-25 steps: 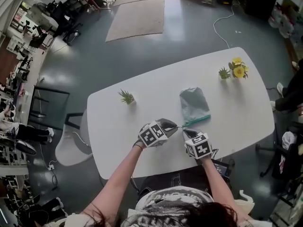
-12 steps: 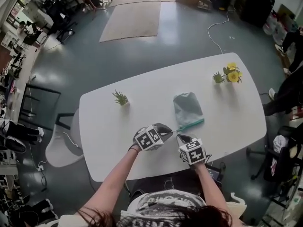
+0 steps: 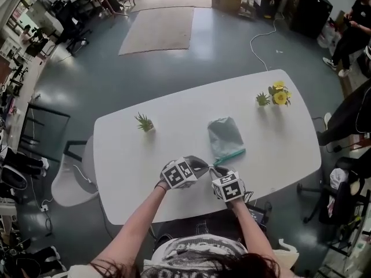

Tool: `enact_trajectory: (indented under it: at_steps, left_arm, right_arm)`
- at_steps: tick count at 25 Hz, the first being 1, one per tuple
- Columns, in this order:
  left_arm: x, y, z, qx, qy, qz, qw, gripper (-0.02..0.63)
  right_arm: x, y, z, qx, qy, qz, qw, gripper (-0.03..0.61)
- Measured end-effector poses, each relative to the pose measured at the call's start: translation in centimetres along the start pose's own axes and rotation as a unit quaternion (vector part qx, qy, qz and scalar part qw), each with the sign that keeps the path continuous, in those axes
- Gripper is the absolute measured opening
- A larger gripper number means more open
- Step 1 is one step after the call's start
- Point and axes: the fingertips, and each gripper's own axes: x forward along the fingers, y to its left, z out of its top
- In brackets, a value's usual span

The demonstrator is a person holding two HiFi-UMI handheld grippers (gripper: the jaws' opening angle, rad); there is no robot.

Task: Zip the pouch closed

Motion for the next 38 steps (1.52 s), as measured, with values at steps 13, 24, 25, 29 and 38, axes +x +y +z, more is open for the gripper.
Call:
enact_trajectory:
  at_steps: [13, 24, 25, 29, 38]
  left_arm:
    - [-0.8, 0.1, 0.0, 0.009, 0.001, 0.026, 0.9996, 0.012]
    - [-2.3, 1.6, -0.9, 0.009, 0.003, 0.039, 0.9992, 0.012]
    - [-2.4, 1.9, -0.9, 0.011, 0.004, 0.042, 0.9991, 0.012]
    - [-2.9, 2.9, -1.3, 0.01, 0.007, 0.051, 0.9986, 0.012]
    - [-3.4, 4.0, -1.6, 0.025, 0.028, 0.054, 0.9978, 0.012]
  right_arm:
    - [-0.7, -1.4, -0.1, 0.048, -0.003, 0.001, 0.999, 0.009]
    - [-0.6, -2.8, 0.3, 0.031, 0.001, -0.018, 0.999, 0.012]
    - [-0.6, -3.3, 0.3, 0.032, 0.001, -0.023, 0.999, 0.012]
    - [-0.9, -5.0, 0.0, 0.037, 0.003, -0.036, 0.999, 0.013]
    - [-2.4, -8.0, -0.5, 0.062, -0.003, -0.065, 0.996, 0.012]
